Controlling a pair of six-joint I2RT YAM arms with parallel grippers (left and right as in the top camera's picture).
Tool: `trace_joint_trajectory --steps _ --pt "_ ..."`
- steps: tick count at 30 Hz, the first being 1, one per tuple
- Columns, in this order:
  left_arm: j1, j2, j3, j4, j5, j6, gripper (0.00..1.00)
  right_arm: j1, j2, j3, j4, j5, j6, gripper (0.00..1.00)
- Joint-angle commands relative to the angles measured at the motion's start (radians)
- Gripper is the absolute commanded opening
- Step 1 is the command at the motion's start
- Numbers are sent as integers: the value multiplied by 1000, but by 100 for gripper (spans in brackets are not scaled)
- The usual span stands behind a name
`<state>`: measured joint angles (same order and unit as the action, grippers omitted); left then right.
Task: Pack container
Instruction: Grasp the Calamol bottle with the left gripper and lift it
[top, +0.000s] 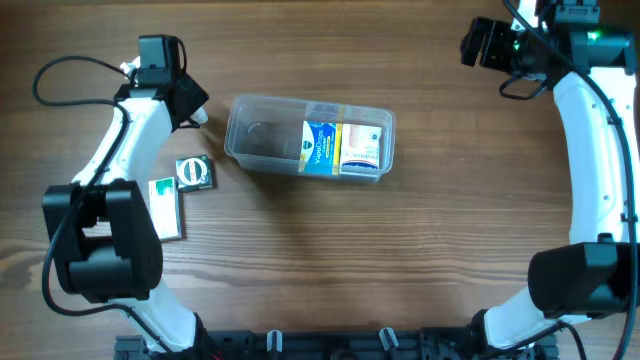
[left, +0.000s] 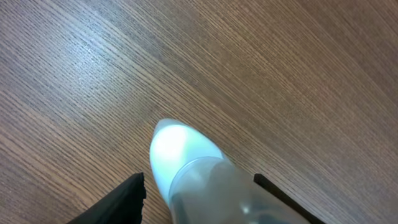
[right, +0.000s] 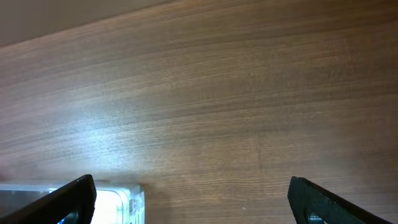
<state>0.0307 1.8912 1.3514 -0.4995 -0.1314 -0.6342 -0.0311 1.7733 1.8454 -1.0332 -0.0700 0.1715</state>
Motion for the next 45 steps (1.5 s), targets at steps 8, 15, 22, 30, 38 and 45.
trace_joint_trajectory --steps 8,15,22,30,38,45 --pt "-3 39 10 30 -27 2 50 0 -2 8 1 2 12 100" --pt "-3 37 10 56 -27 126 39 0 -2 8 1 2 12 100" --pt "-3 -41 10 51 -17 182 31 0 -2 8 0 2 12 100" --pt "-62 -260 10 -22 10 293 31 0 -2 8 1 2 12 100" --pt "-270 -437 10 -101 10 422 31 0 -2 8 0 2 12 100" --pt "-322 -388 10 -176 10 475 27 0 -2 8 0 2 12 100"
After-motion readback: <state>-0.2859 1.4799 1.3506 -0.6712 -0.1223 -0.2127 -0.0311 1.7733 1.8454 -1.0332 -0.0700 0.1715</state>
